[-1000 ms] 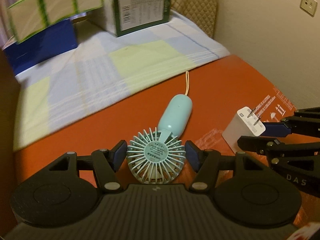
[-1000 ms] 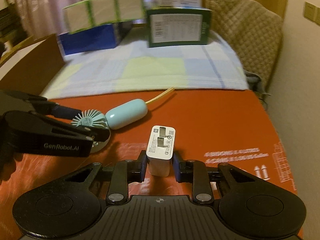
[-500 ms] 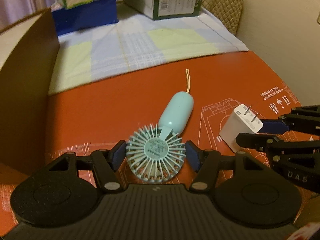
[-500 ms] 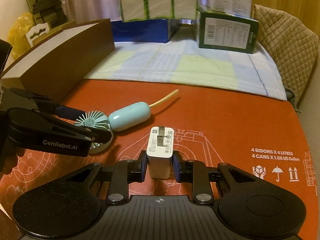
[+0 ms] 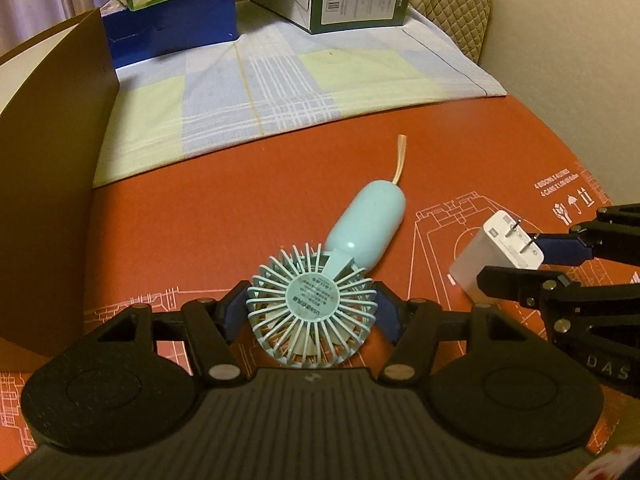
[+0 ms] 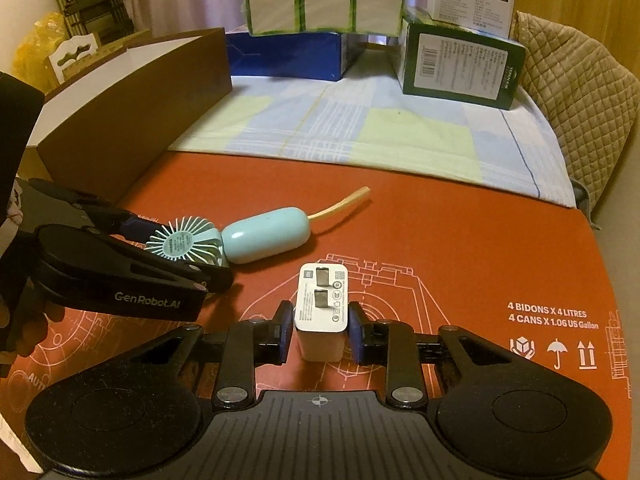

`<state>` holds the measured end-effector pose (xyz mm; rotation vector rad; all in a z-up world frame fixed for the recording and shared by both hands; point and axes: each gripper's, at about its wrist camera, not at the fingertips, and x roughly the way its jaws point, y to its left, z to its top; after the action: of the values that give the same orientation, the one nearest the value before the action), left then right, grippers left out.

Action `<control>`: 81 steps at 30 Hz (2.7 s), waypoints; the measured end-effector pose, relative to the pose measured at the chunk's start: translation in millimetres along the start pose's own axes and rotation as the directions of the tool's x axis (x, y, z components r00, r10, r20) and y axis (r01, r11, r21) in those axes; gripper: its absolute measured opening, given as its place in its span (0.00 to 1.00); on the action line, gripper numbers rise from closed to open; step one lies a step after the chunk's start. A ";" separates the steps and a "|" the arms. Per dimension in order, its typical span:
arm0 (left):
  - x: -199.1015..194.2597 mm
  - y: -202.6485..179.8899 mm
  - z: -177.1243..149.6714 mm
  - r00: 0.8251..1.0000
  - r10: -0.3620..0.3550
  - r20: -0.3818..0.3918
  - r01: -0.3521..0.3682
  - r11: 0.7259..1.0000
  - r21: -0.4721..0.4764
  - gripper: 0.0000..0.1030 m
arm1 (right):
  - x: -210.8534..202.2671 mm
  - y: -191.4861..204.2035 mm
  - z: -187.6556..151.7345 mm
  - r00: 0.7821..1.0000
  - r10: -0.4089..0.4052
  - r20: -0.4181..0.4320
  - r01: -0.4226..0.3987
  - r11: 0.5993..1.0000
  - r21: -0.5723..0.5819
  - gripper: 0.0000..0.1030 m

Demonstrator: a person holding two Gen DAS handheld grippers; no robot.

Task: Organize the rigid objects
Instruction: 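Lift the fan and charger off the mat with both tools, then carry the fan and charger over the cardboard box with both tools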

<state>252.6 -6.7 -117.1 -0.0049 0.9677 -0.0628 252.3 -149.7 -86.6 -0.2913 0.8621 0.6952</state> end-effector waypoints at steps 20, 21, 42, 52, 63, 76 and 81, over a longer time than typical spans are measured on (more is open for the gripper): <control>-10.7 19.2 -0.7 0.997 -0.068 -0.042 0.061 0.987 -0.148 0.58 | 5.5 1.3 2.0 1.000 -0.019 0.004 0.019 1.000 0.000 0.22; -11.8 20.7 -1.3 0.996 -0.075 -0.045 0.067 0.985 -0.159 0.58 | 4.4 1.2 2.4 1.000 -0.013 0.005 0.013 1.000 0.001 0.22; -57.5 47.5 2.6 0.990 -0.140 0.019 0.139 0.946 -0.292 0.57 | -27.8 15.5 20.5 0.998 0.045 0.048 -0.047 0.998 0.052 0.22; -88.2 60.9 13.8 0.987 -0.128 0.099 0.153 0.934 -0.322 0.57 | -36.8 26.2 36.7 0.995 0.066 0.080 -0.070 0.997 0.040 0.22; -124.0 86.1 20.2 0.978 -0.093 0.188 0.159 0.913 -0.375 0.57 | -48.0 49.6 63.4 0.985 0.112 0.131 -0.112 0.994 -0.007 0.22; -167.0 146.6 12.9 0.967 0.039 0.250 0.085 0.880 -0.467 0.57 | -49.4 99.1 117.6 0.952 0.242 0.187 -0.229 0.969 -0.088 0.22; -180.2 175.6 9.5 0.960 0.096 0.263 0.051 0.863 -0.503 0.57 | -42.3 124.7 137.0 0.935 0.295 0.198 -0.273 0.953 -0.132 0.22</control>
<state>167.5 178.4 30.9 -0.4794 0.6754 0.2135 231.7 -6.9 37.0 -0.1790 0.6674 1.0243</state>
